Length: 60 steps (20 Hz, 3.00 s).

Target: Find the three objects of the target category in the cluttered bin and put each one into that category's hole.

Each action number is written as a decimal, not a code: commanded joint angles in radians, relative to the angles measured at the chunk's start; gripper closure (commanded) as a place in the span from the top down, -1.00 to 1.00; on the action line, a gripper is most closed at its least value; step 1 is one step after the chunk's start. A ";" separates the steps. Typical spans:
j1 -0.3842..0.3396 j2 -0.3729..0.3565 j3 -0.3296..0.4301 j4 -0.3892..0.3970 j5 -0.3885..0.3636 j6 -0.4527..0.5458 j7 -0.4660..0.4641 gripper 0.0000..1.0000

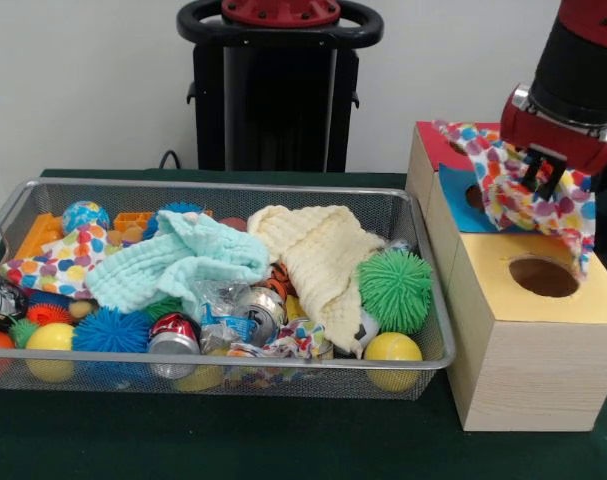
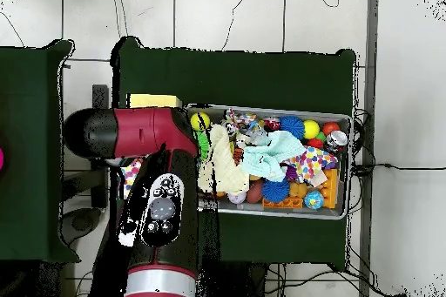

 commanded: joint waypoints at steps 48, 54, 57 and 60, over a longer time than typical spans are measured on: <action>-0.050 0.191 0.088 -0.080 0.008 0.004 -0.022 -1.00; -0.059 0.225 0.094 -0.120 -0.007 0.194 -0.029 -1.00; -0.059 0.243 0.091 -0.149 -0.017 0.270 -0.016 -1.00; -0.054 0.249 0.083 -0.151 -0.025 0.231 -0.005 -1.00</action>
